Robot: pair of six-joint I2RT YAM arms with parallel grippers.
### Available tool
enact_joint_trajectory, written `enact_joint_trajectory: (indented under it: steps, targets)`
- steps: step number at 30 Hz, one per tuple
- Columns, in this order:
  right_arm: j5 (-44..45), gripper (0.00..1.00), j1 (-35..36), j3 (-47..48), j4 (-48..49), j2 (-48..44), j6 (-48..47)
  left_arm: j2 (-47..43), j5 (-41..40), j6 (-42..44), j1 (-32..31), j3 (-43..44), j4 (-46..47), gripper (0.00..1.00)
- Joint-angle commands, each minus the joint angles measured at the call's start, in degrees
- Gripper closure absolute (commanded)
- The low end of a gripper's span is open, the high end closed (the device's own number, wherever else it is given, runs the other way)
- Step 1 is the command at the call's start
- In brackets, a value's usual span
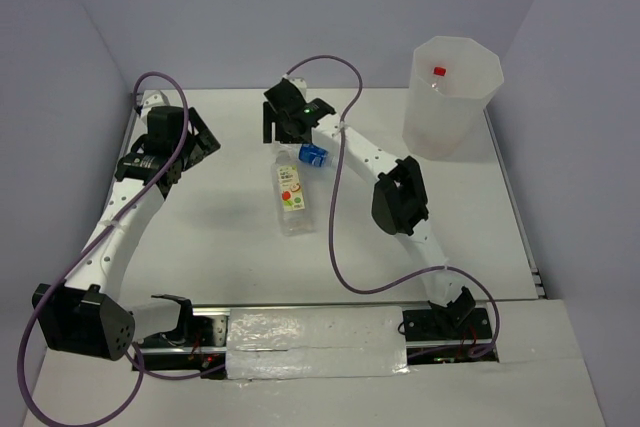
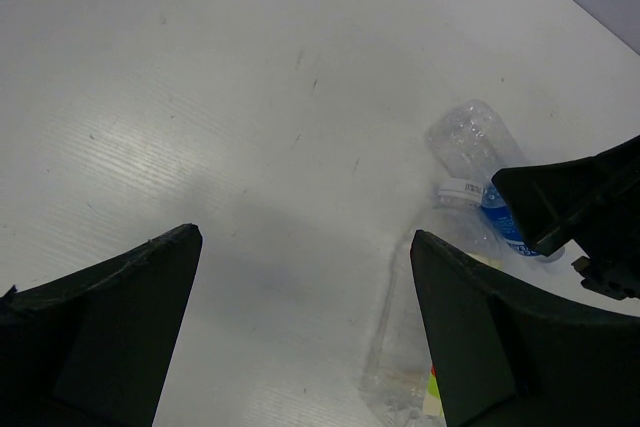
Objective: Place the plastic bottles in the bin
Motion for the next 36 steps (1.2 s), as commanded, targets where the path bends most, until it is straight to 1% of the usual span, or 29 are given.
enact_joint_trajectory:
  steps: [1, 4, 10, 29, 33, 36]
  targets:
    - [-1.6, 0.14, 0.1, 1.8, 1.0, -0.1, 0.9, -0.5, -0.1, 1.0, 0.4, 1.7, 0.5, 0.01]
    - [-3.0, 0.14, 0.1, 3.7, 0.1, 2.1, 0.6, -0.1, -0.2, 1.1, 0.4, 2.2, 0.3, 0.0]
    - [-4.0, 0.15, 0.4, 2.2, 1.1, 3.6, 0.5, -0.4, -0.6, 1.3, 0.4, 1.9, 0.6, 0.01]
    - [-6.3, 0.16, 1.0, 4.2, 2.2, 9.7, 1.1, -1.4, -2.1, 2.7, 0.5, 1.4, -0.3, 0.01]
    - [-6.2, 0.2, 1.0, 4.2, 2.5, 10.0, 1.2, -1.7, -2.9, 3.1, 0.7, 1.5, -0.4, 0.0]
    - [-6.0, 0.27, 1.0, 3.8, 2.7, 9.6, 1.1, -1.6, -2.7, 3.0, 0.8, 1.5, -0.6, 0.01]
